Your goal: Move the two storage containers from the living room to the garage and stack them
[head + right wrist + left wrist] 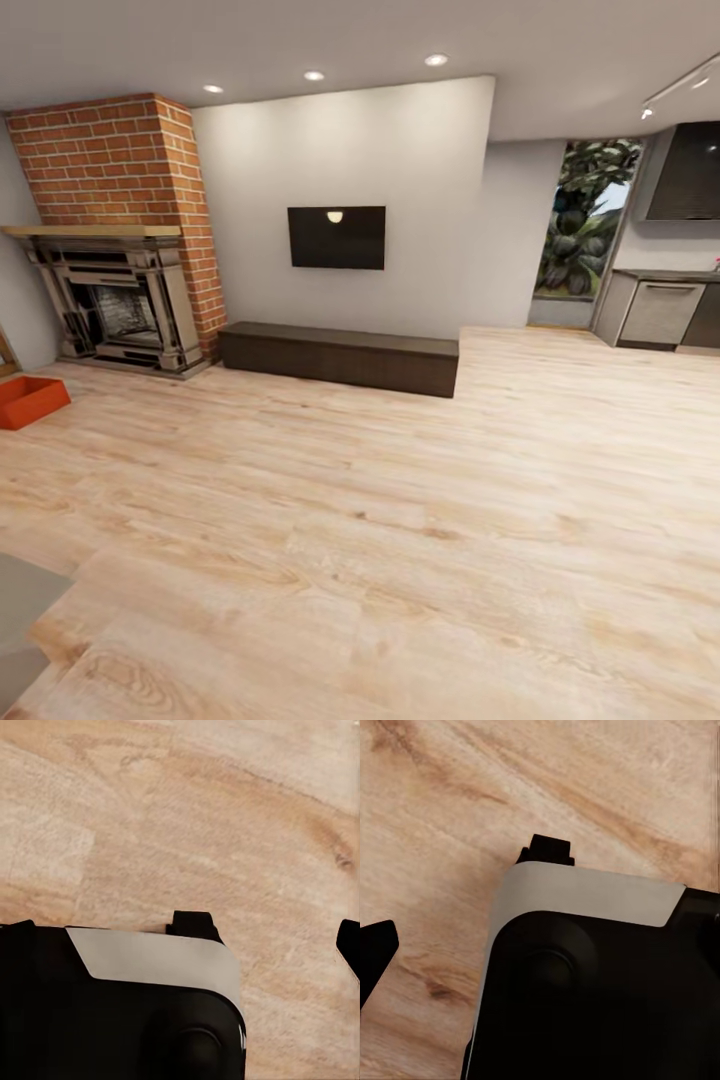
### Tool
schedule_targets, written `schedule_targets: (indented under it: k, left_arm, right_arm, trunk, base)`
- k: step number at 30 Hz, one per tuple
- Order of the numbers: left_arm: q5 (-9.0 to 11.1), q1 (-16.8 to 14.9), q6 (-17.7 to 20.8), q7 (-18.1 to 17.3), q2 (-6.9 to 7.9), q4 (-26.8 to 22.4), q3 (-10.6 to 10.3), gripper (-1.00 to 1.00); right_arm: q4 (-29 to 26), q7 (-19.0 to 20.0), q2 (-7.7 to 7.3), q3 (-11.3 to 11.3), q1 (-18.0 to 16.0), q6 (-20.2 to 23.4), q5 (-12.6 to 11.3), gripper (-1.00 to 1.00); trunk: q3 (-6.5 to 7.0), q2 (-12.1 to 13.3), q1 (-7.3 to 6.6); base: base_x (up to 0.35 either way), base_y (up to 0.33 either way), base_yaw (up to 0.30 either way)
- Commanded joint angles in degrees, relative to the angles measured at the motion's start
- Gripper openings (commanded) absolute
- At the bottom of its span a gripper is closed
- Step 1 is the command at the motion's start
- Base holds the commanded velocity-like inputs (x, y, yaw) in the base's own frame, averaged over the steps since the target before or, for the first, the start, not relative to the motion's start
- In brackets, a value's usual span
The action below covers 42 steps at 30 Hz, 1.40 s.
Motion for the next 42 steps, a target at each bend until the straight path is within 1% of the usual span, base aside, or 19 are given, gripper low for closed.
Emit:
schedule_targets:
  k: [1, 42]
  left_arm:
    - [0.3, 0.0, 0.2, 0.1, -0.01, 0.0, 0.0, 1.0]
    - [0.4, 0.0, 0.2, 0.1, -0.03, 0.0, 0.0, 1.0]
  right_arm:
    - [0.1, -0.1, 0.04, 0.5, -0.1, -0.3, -0.5, 1.0]
    - [0.1, -0.1, 0.04, 0.7, -0.1, -0.3, -0.8, 1.0]
  trunk:
    - [-0.06, 0.0, 0.03]
    - [-0.06, 0.0, 0.03]
  base:
    - [0.323, 0.0, 0.0]
    - [0.323, 0.0, 0.0]
